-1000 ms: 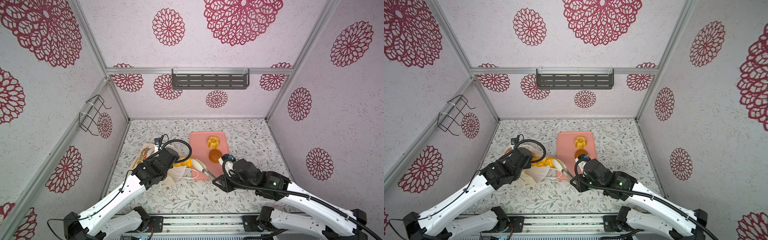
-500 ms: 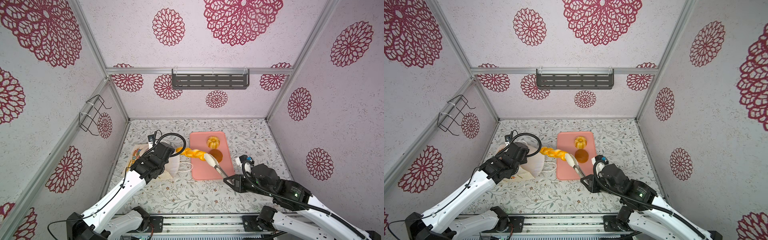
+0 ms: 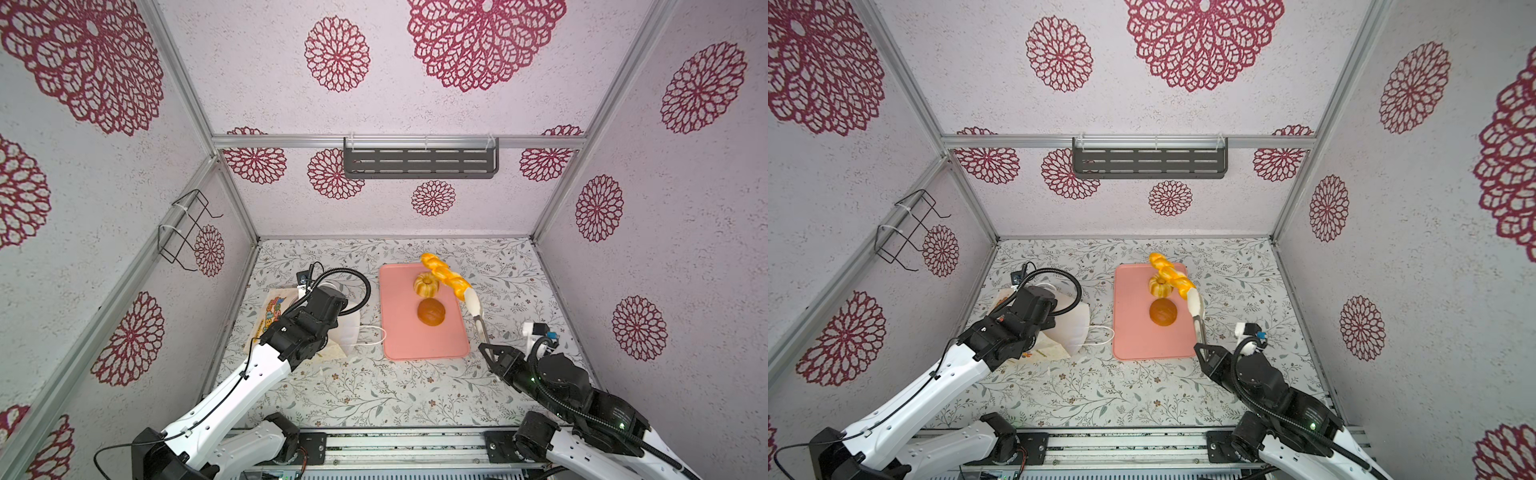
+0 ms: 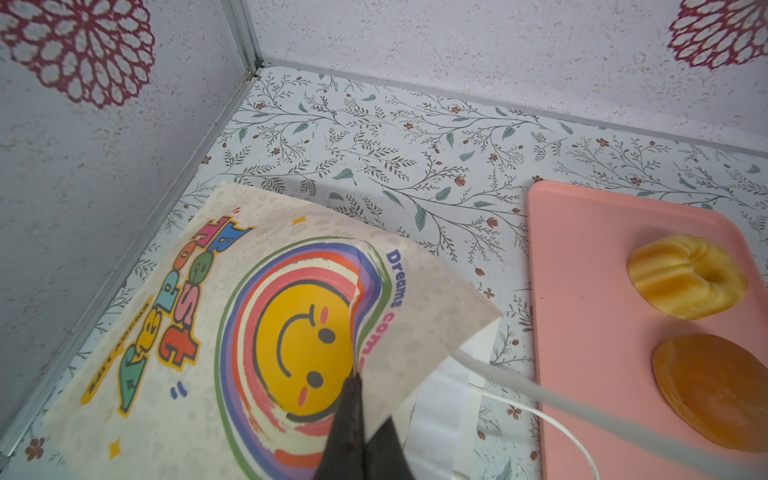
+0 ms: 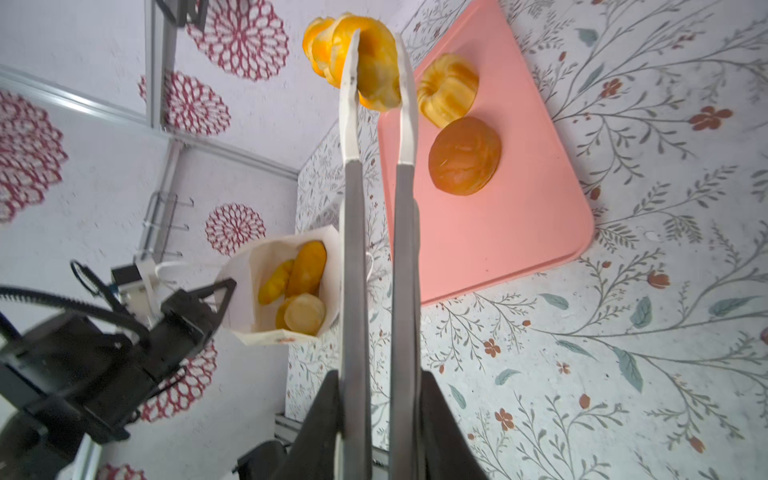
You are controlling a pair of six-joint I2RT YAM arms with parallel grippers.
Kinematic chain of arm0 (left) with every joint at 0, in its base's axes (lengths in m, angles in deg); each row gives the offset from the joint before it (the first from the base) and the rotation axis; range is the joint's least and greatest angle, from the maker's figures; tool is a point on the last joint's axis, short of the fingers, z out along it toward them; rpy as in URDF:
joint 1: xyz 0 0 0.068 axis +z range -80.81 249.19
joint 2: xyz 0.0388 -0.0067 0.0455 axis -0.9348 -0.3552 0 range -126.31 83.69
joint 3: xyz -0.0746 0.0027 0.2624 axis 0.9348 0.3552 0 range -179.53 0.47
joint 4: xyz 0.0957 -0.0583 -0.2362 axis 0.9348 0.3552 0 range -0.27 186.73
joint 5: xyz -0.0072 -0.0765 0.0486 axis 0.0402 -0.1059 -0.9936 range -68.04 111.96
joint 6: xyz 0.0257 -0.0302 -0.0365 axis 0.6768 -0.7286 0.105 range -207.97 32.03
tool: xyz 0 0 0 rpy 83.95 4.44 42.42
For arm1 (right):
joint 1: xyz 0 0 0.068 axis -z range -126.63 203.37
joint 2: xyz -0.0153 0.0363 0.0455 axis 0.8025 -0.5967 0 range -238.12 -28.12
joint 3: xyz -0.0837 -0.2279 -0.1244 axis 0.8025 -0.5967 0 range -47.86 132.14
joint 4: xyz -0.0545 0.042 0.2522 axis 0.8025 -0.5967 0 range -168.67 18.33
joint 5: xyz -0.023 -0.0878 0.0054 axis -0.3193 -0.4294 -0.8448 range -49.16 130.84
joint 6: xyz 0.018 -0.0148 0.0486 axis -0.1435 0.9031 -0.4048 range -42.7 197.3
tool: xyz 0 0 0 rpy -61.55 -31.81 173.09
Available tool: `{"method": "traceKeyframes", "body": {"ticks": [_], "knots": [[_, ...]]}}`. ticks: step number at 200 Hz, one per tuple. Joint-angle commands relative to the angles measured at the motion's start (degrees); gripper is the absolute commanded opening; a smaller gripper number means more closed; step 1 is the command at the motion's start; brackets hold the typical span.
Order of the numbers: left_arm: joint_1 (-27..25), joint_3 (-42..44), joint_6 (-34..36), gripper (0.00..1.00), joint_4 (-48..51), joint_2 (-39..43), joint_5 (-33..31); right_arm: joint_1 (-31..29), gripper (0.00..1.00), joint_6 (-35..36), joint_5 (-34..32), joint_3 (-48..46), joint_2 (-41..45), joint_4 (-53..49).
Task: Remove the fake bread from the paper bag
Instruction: 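Lower the twisted bread onto the pink tray beside the other breads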
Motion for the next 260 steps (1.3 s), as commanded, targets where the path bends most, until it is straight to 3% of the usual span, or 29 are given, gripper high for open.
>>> {"method": "traceKeyframes", "body": {"ticks": [1,83,143,202,260], "knots": [[0.3,1.3,0.7,0.00,-3.5,2.8,2.2,0.2,0.00,-9.9,-9.0,-2.2,2.6,4.0],[0.2,3.3,1.7,0.00,-3.3,5.4,3.4,0.6,0.00,-12.3,-14.1,-2.8,-5.6,4.3],[0.2,4.7,2.3,0.00,-3.1,6.9,3.6,5.6,0.00,-12.2,-6.1,-6.3,-13.6,14.8],[0.3,5.7,2.8,0.00,-3.4,7.8,3.7,7.4,0.00,-11.3,-2.2,-4.5,-23.5,20.9],[0.3,6.5,3.8,0.00,-3.5,9.2,3.4,7.3,0.00,-13.6,-1.2,-5.9,-27.2,24.2]]}}
